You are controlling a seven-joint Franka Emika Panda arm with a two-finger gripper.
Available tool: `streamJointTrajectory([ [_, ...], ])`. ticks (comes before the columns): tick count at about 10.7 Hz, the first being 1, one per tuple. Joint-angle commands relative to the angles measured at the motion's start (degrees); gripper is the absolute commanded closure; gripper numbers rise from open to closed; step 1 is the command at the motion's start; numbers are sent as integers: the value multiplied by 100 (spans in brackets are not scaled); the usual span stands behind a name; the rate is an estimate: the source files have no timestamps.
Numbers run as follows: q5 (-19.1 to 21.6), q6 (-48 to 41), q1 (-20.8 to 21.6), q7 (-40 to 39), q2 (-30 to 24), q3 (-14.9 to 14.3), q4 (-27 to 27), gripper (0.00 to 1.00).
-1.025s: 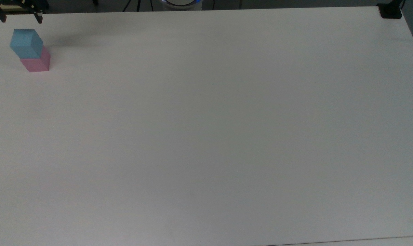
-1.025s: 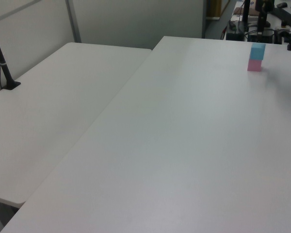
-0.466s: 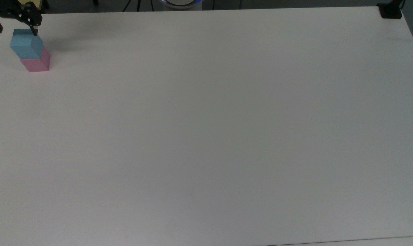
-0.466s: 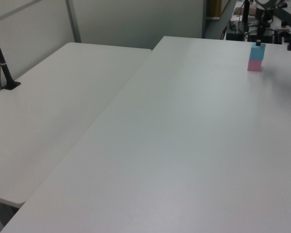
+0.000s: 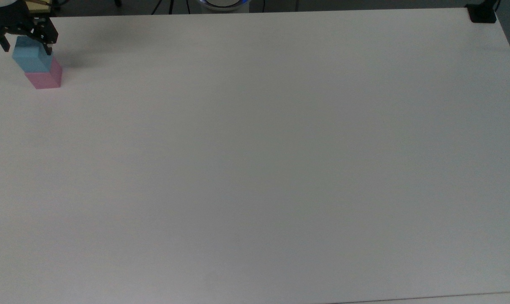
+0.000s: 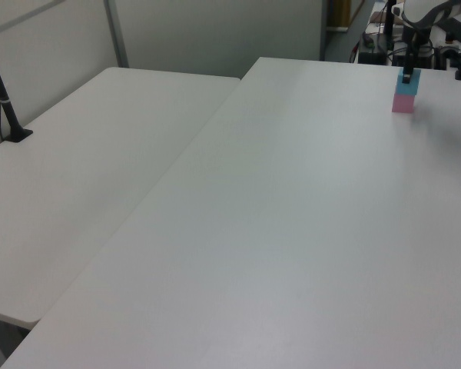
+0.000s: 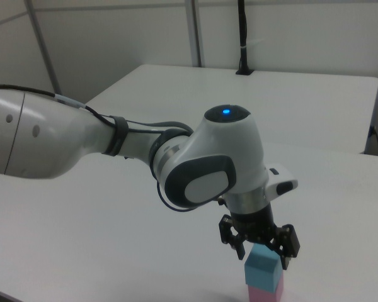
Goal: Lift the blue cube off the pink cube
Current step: 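Lower the gripper over the blue cube and close on it, then lift the blue cube off the pink cube and set it on the table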
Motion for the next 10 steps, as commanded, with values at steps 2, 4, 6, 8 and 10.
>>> streamJointTrajectory([
  [2,-58,255,27,-10,-28,-46,-299,38],
  [4,-5,80,44,245,-89,-46,-221,58],
  [6,3,-978,184,561,-159,15,374,61],
  [8,12,-1913,727,1139,-230,77,850,61],
  [10,21,-2030,1203,2000,-221,339,879,61],
])
